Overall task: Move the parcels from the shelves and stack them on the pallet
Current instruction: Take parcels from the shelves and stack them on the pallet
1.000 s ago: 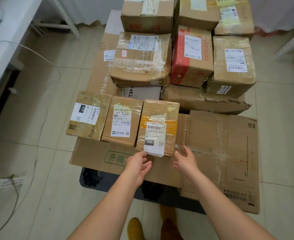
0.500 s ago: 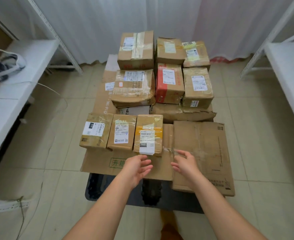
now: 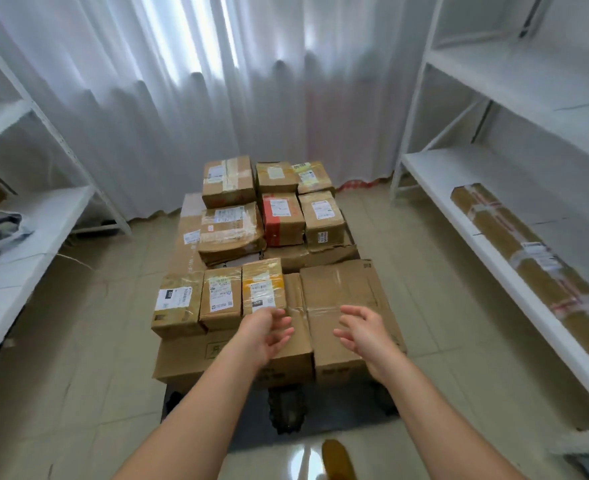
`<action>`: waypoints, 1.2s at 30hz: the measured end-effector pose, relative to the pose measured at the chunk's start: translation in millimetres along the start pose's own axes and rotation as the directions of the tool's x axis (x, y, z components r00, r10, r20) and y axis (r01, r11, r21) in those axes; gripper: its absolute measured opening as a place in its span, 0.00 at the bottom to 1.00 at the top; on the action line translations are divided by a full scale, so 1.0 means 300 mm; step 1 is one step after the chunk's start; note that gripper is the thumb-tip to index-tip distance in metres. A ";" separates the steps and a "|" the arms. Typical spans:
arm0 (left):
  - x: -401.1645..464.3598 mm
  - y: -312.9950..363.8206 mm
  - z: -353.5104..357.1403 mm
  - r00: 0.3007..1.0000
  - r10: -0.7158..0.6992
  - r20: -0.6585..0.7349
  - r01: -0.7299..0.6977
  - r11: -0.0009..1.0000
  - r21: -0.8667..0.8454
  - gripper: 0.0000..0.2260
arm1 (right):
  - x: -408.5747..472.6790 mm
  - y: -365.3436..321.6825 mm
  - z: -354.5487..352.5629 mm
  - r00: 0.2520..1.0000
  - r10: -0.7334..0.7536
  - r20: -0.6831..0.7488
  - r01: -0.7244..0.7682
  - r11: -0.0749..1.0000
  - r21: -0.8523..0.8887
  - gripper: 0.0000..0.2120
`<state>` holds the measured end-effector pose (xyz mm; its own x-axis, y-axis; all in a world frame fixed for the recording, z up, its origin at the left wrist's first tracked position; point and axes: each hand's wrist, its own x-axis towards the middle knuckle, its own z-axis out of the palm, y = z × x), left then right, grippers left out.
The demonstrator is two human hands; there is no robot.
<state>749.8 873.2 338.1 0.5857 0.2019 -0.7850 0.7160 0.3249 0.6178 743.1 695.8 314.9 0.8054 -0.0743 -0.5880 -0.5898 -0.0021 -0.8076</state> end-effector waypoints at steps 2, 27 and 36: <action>-0.075 -0.025 0.081 0.999 0.016 0.036 -0.017 0.999 0.039 0.08 | -0.098 0.006 -0.095 0.998 -0.035 -0.062 0.036 0.999 0.027 0.07; -1.457 -1.307 1.439 0.561 -0.396 0.727 -0.298 0.723 0.624 0.07 | -1.590 0.671 -1.735 0.535 0.032 -0.844 0.376 0.886 0.272 0.09; -1.921 -1.885 1.743 0.414 -0.531 0.739 -0.434 0.598 0.674 0.06 | -2.098 1.026 -2.171 0.312 0.165 -0.936 0.436 0.850 0.295 0.08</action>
<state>206.1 90.0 465.1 0.1429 -0.7717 -0.6197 0.4299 -0.5156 0.7412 16.5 92.5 466.1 0.0987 -0.9566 -0.2741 -0.1325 0.2603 -0.9564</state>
